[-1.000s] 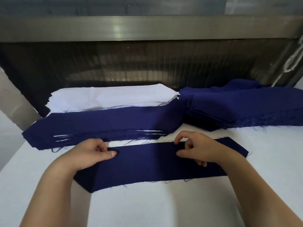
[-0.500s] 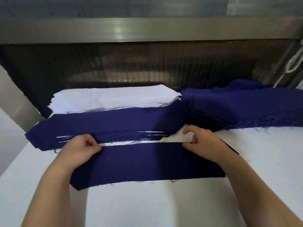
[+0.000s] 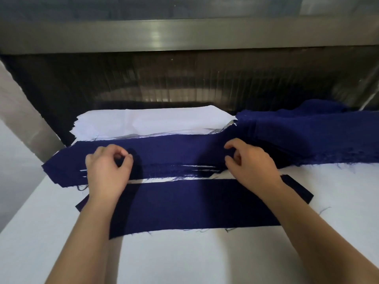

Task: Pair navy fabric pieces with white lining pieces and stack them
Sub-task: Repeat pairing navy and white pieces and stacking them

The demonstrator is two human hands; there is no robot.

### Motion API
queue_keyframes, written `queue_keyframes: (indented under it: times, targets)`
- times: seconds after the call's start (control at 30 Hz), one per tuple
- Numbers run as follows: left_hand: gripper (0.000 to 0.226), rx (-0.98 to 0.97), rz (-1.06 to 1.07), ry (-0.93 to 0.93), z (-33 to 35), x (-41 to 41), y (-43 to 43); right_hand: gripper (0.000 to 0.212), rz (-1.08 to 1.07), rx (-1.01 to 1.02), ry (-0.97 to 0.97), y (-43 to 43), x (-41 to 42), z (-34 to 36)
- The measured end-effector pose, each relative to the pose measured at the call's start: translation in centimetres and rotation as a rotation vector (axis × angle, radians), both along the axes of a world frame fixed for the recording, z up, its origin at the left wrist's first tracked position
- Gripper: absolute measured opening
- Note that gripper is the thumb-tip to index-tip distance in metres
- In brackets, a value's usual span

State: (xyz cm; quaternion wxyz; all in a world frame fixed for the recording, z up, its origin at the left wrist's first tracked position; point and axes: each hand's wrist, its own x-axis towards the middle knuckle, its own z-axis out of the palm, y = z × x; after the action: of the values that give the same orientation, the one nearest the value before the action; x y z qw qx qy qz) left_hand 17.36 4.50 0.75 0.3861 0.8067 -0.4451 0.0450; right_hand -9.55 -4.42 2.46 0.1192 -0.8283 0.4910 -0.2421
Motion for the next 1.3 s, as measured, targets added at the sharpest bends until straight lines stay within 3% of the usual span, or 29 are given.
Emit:
queue_keyframes:
  times: [0.17, 0.4, 0.7, 1.0, 1.3]
  targets:
    - [0.027, 0.076, 0.057, 0.012, -0.3, 0.2, -2.0, 0.04, 0.033, -0.135, 0.03, -2.9, 3.0, 0.4]
    - [0.034, 0.043, 0.049, 0.074, 1.8, 1.7, -5.5, 0.051, -0.055, -0.018, 0.145, -6.8, 6.8, -0.4]
    - [0.056, 0.402, 0.028, -0.046, -1.2, 2.5, -7.4, 0.058, -0.047, 0.06, 0.295, -8.0, 7.9, -3.2]
    - [0.053, 0.362, 0.021, -0.089, -1.5, 2.6, -7.5, 0.057, -0.037, 0.022, 0.295, -7.8, 7.8, -3.1]
    - [0.046, 0.09, 0.11, 0.045, -0.3, 2.3, -7.0, 0.045, -0.01, -0.006, 0.198, -7.4, 7.7, -2.9]
